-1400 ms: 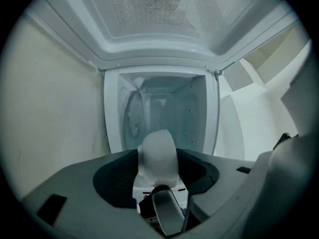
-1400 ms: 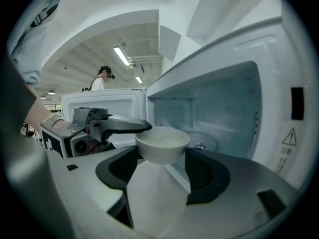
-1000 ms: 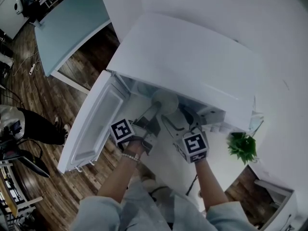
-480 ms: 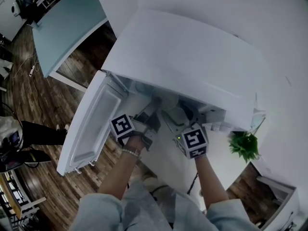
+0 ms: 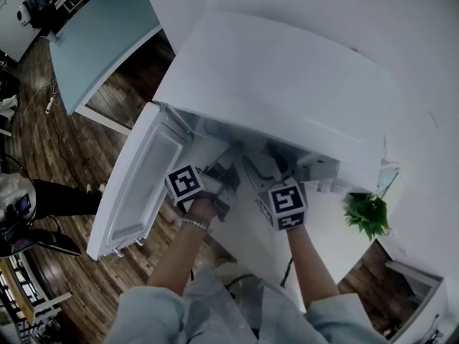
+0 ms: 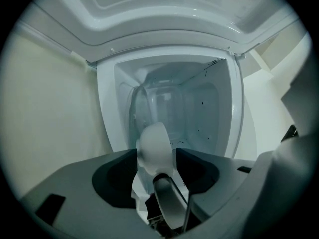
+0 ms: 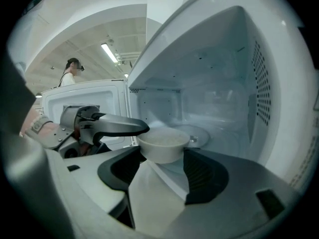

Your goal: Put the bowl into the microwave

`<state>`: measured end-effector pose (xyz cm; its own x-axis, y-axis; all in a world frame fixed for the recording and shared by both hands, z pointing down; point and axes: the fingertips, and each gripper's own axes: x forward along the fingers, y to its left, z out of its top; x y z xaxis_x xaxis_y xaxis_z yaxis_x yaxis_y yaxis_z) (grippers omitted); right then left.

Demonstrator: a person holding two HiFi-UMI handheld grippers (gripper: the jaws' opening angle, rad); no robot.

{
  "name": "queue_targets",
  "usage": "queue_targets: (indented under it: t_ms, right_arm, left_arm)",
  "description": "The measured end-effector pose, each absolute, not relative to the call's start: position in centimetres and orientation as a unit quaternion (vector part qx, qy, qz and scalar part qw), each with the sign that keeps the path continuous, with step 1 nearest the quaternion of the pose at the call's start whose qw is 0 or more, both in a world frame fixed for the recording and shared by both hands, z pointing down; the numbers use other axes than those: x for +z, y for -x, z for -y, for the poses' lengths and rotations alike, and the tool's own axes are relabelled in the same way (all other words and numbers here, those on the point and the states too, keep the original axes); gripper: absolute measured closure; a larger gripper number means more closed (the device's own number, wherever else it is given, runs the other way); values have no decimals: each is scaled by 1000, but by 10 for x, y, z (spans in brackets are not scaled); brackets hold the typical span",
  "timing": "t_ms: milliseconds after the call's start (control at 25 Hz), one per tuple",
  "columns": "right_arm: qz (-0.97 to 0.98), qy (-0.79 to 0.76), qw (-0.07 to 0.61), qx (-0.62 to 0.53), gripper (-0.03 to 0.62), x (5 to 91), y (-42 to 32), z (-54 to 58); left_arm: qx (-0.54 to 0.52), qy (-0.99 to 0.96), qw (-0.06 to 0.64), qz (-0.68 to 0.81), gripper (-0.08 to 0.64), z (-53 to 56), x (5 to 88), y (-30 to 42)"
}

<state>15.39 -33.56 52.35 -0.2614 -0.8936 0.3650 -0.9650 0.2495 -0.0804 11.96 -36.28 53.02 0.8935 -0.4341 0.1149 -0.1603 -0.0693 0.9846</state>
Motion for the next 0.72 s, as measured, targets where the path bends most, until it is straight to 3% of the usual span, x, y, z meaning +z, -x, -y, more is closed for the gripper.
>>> queue_targets:
  t_ms: [720]
  right_arm:
    - [736, -643, 132, 163, 339, 526, -170, 372]
  left_arm:
    - [-105, -727, 645, 212, 325, 324, 528, -80]
